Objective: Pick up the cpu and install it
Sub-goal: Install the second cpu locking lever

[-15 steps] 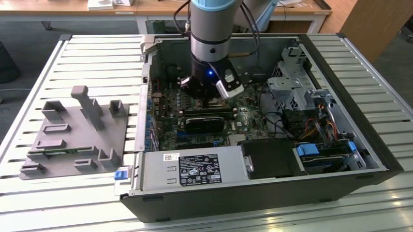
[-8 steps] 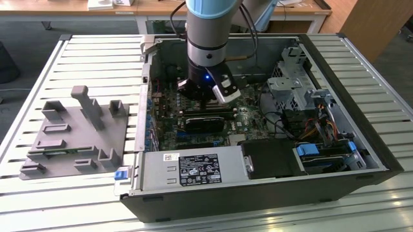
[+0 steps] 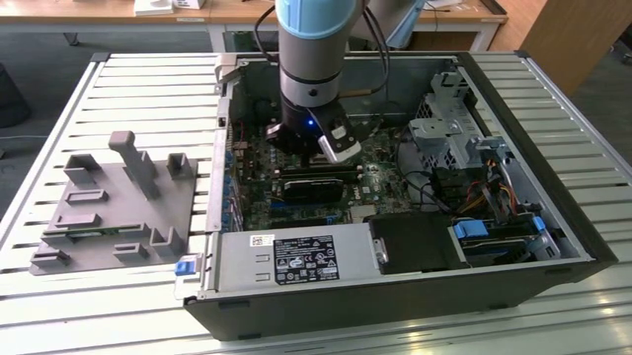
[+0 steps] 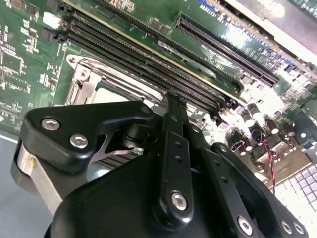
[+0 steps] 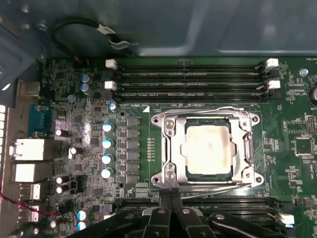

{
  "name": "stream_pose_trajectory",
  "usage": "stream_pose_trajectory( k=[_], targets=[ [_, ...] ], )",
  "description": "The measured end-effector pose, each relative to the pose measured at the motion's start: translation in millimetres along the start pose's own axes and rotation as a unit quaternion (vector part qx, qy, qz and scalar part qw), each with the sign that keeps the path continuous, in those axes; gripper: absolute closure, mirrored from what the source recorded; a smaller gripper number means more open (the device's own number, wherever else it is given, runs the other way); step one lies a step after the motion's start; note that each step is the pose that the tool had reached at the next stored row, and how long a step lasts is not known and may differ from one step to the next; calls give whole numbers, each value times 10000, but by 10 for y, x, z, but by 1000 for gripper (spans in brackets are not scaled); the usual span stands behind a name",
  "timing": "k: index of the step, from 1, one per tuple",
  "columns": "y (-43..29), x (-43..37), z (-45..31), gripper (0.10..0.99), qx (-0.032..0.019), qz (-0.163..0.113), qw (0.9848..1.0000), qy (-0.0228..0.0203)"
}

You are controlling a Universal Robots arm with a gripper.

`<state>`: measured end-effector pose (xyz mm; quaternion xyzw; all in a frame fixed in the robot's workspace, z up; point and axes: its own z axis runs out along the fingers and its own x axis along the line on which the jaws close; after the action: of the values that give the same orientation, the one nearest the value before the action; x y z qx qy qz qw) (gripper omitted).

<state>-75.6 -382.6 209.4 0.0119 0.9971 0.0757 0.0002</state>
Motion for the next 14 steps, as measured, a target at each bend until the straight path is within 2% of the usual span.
stream_pose_trajectory(
  k=[3,7,10,14],
  targets=[
    [-37,14,2,980,-161,0,9999,2],
    [-90,32,3,980,-328,0,9995,1],
    [-130,34,14,980,-428,0,9991,0],
    [-171,34,45,980,-521,0,9986,2]
  ],
)
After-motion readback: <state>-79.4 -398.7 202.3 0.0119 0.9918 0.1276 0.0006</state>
